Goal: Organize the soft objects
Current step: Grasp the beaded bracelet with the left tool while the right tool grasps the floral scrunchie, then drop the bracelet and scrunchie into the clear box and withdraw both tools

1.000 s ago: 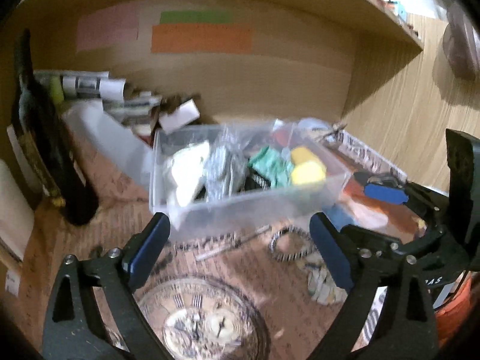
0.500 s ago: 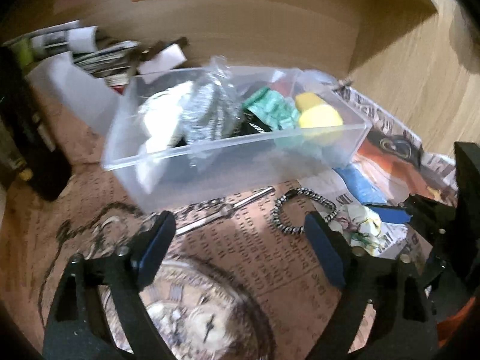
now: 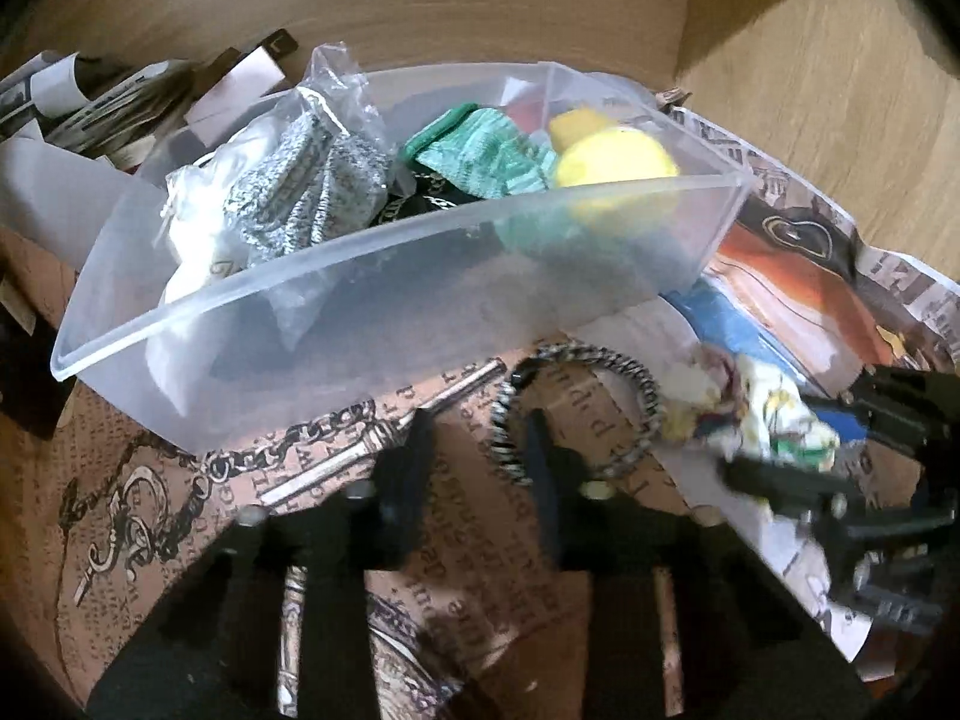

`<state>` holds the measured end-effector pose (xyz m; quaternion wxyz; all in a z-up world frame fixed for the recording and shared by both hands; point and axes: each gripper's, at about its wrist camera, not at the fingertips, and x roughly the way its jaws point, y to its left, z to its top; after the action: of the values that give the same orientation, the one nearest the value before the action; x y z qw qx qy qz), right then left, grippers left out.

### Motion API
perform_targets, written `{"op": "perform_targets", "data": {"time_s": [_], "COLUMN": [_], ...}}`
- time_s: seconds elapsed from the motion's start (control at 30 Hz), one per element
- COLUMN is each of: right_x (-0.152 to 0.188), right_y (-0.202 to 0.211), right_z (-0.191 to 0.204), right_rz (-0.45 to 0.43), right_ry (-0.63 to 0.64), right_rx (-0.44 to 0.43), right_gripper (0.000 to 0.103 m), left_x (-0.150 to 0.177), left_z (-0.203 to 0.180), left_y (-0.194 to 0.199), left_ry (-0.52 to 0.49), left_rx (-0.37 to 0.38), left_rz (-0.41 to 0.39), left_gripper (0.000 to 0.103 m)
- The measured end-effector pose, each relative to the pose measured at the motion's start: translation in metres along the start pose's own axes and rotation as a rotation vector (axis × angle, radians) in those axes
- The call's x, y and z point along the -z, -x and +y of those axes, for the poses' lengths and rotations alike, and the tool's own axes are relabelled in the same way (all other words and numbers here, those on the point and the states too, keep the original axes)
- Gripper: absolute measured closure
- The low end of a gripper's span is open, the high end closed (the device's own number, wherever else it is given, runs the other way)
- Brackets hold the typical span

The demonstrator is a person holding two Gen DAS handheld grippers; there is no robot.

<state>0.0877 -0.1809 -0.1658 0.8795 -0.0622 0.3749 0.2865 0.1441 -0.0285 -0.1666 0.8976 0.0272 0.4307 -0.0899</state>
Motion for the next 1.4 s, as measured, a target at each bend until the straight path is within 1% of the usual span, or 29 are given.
{"op": "perform_targets", "data": {"time_s": [0.03,0.13,0.2,0.37,0.7,0.73,0.8,0.97,1.1,1.2,1.3,1.4], "right_x": [0.000,-0.002,-0.004,-0.018,-0.049,-0.052,-0.059,-0.079,-0.095,-0.104,-0.111,-0.117], "right_y": [0.000,0.006,0.012,0.030,0.052,0.054,0.059,0.064,0.060,0.053,0.039,0.018], "right_z": [-0.002,-0.007,-0.009,-0.012,0.000,0.001,0.003,0.008,0.011,0.013,0.015,0.016], "right_rz": [-0.004,-0.031,-0.054,-0.127,-0.262,-0.276,-0.305,-0.367,-0.395,-0.396,-0.376,-0.334], "right_ry": [-0.009,-0.031,-0.035,-0.038,-0.009,-0.006,0.000,0.011,0.020,0.023,0.022,0.019], "right_rx": [0.005,0.023,0.030,0.038,0.038,0.038,0.036,0.029,0.021,0.014,-0.001,-0.012], "right_gripper": [0.079,0.081,0.081,0.081,0.081,0.081,0.081,0.081,0.081,0.081,0.081,0.081], "left_x": [0.002,0.006,0.009,0.013,-0.009,-0.015,-0.017,-0.028,-0.036,-0.042,-0.046,-0.049], "left_z": [-0.001,0.000,0.002,0.004,0.020,0.016,0.018,0.031,0.042,0.052,0.059,0.062], "left_y": [0.001,0.006,0.010,0.036,0.101,0.102,0.113,0.133,0.136,0.131,0.121,0.106], "left_ry": [-0.004,0.010,0.023,0.037,0.078,0.081,0.085,0.115,0.144,0.161,0.174,0.183], "left_rx": [0.000,0.021,0.044,0.039,0.031,0.028,0.023,0.008,-0.007,-0.024,-0.030,-0.037], "left_rz": [-0.003,-0.007,-0.009,-0.069,-0.261,-0.278,-0.309,-0.380,-0.396,-0.392,-0.380,-0.362], "left_gripper": [0.091,0.097,0.097,0.097,0.097,0.097,0.097,0.097,0.097,0.097,0.097,0.097]}}
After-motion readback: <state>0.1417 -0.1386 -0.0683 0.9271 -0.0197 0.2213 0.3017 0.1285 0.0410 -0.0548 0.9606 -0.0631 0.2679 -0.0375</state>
